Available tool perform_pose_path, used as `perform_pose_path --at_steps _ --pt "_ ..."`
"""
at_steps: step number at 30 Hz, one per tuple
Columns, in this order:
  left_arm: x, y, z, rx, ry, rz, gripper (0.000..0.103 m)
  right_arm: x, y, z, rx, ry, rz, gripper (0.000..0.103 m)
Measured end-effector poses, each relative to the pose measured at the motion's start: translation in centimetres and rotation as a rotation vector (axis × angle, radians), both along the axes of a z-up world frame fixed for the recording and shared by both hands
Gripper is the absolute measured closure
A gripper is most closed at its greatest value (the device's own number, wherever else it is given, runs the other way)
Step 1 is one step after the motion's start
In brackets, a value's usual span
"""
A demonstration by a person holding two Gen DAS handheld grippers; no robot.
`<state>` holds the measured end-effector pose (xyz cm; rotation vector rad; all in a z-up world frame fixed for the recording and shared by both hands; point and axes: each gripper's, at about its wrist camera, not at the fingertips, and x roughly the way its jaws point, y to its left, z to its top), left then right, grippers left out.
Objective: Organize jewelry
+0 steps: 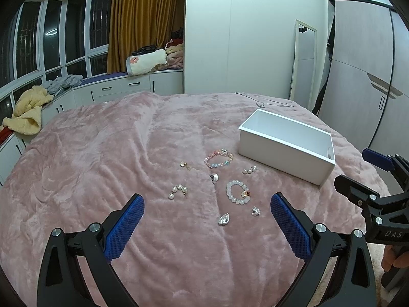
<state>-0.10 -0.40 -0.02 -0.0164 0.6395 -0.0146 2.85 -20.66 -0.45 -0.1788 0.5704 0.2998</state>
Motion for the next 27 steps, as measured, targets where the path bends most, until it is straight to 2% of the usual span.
perform_pose_path --at_steps 27 --pt "0.33 0.48 0.2 -0.005 -0.003 0.008 0.003 0.2 -0.04 0.12 -0.003 -0.003 -0.007 0.005"
